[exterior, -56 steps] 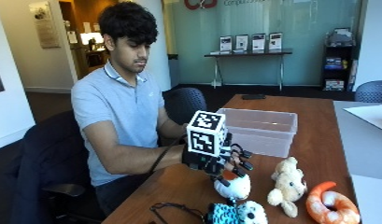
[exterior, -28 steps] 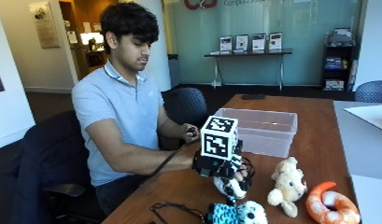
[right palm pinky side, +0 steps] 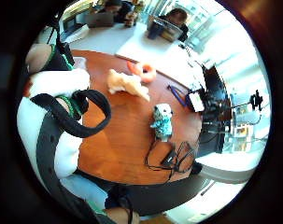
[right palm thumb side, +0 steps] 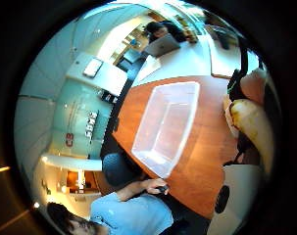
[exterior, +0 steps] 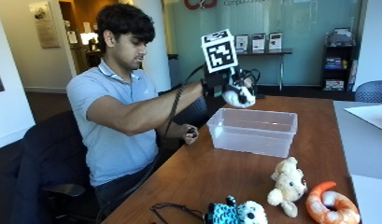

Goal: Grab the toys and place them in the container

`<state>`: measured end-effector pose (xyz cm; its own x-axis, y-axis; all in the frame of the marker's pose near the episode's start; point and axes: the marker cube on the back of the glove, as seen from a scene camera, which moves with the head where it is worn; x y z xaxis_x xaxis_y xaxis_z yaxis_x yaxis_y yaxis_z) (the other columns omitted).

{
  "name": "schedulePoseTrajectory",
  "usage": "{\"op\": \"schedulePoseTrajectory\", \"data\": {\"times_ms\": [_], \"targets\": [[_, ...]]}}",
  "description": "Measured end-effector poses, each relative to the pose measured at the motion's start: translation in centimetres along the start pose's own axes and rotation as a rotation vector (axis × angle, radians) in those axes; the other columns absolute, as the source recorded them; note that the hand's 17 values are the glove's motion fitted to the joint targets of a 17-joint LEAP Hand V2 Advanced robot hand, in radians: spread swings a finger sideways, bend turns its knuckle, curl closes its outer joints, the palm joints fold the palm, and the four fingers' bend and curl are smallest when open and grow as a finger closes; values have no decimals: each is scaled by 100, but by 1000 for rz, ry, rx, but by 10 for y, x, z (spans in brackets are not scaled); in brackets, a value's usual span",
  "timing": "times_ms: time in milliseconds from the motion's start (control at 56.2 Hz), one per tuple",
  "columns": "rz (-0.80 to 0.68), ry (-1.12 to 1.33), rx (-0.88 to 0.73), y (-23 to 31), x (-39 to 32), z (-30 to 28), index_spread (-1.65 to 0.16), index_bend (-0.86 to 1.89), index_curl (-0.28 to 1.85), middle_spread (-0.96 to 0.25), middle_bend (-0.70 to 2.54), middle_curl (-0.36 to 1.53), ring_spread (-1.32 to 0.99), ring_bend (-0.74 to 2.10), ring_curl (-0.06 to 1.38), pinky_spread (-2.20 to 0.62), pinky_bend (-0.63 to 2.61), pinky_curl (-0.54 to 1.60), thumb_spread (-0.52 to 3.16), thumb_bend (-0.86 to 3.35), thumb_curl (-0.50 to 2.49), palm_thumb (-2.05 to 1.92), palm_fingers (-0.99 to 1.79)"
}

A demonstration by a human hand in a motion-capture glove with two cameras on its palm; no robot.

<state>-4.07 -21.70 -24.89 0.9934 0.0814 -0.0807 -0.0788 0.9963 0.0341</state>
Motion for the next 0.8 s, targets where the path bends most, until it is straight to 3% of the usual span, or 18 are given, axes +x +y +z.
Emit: {"op": "schedulePoseTrajectory", "data": {"times_ms": [356, 533, 622, 676, 764, 800], "targets": [[-208, 49, -78, -67, -147, -12, -23, 27, 51, -6, 34, 43, -22, 70, 39, -29, 105, 28, 159, 91, 53, 72, 86], [-202, 71, -89, -76, -173, -21, -24, 25, 53, -6, 32, 45, -22, 70, 39, -29, 105, 28, 159, 94, 53, 70, 87], [-176, 127, -190, -73, -177, -16, -24, 23, 54, -6, 30, 46, -22, 69, 40, -29, 106, 29, 158, 94, 53, 67, 83], [-154, 156, -291, -69, -172, -11, -25, 20, 55, -6, 23, 45, -22, 63, 39, -28, 113, 32, 159, 94, 52, 63, 64], [-140, 164, -394, -62, -162, -3, -27, 6, 51, -3, 13, 42, -13, 43, 37, -21, 139, 41, 158, 80, 42, 36, 5], [-131, 159, -404, -61, -158, -1, -28, 7, 48, -2, 14, 41, -11, 39, 35, -18, 144, 41, 157, 74, 39, 26, 0]]}}
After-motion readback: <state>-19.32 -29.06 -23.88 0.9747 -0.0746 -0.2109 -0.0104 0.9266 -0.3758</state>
